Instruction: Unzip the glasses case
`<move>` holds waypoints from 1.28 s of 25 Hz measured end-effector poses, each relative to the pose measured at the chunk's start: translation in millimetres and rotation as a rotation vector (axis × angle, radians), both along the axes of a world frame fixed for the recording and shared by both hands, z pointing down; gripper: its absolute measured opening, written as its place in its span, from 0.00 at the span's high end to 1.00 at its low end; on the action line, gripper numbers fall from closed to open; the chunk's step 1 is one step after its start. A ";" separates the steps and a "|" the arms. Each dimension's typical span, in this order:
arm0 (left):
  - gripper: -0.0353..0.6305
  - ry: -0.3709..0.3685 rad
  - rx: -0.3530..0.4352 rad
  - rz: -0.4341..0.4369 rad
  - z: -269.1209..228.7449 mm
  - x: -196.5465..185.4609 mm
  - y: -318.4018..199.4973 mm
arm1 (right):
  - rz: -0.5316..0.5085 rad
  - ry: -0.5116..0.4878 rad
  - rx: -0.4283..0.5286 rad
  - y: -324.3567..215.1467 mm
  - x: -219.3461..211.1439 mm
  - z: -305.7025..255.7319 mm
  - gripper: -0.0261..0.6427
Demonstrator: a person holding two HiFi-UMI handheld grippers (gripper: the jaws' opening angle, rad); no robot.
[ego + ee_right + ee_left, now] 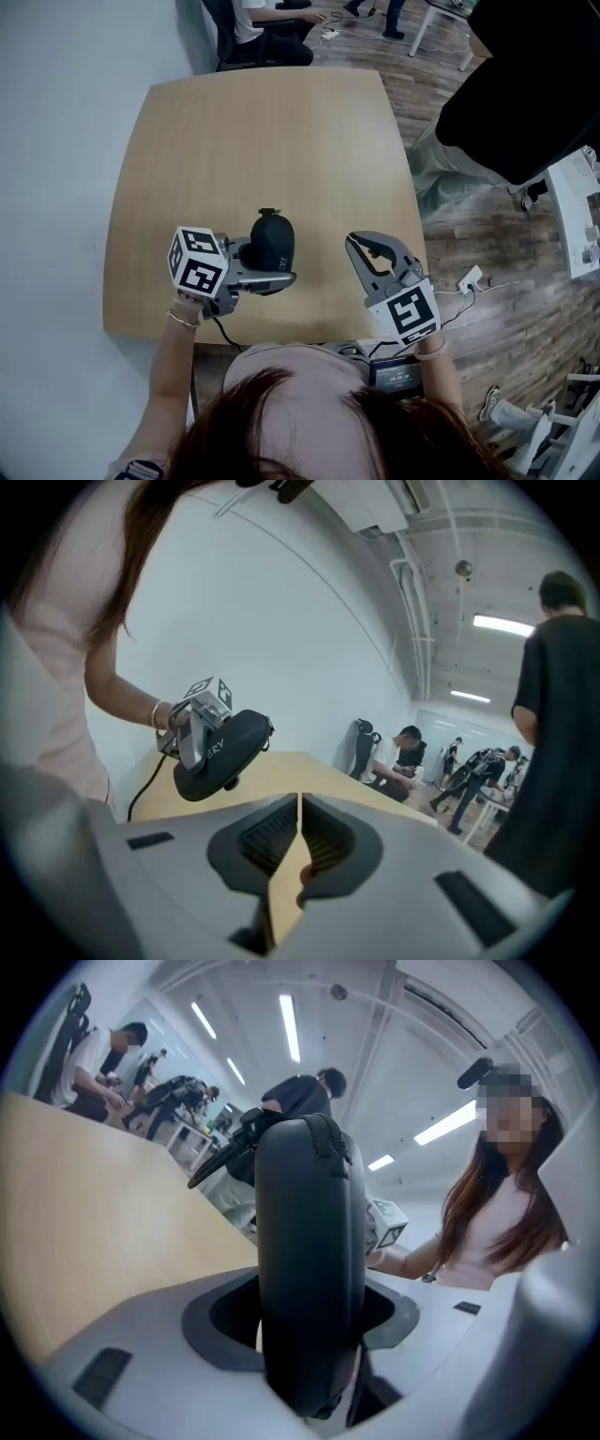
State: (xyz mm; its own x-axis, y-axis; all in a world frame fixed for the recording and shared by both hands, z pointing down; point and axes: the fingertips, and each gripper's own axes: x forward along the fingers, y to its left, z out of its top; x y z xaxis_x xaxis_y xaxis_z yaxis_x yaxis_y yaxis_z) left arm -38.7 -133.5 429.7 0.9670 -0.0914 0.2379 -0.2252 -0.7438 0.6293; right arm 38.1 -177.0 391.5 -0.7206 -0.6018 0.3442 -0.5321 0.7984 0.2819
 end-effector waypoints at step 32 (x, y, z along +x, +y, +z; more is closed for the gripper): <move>0.59 0.122 0.432 -0.742 -100.7 -74.0 1.0 | 0.200 -0.295 -0.187 35.5 14.1 -18.4 0.94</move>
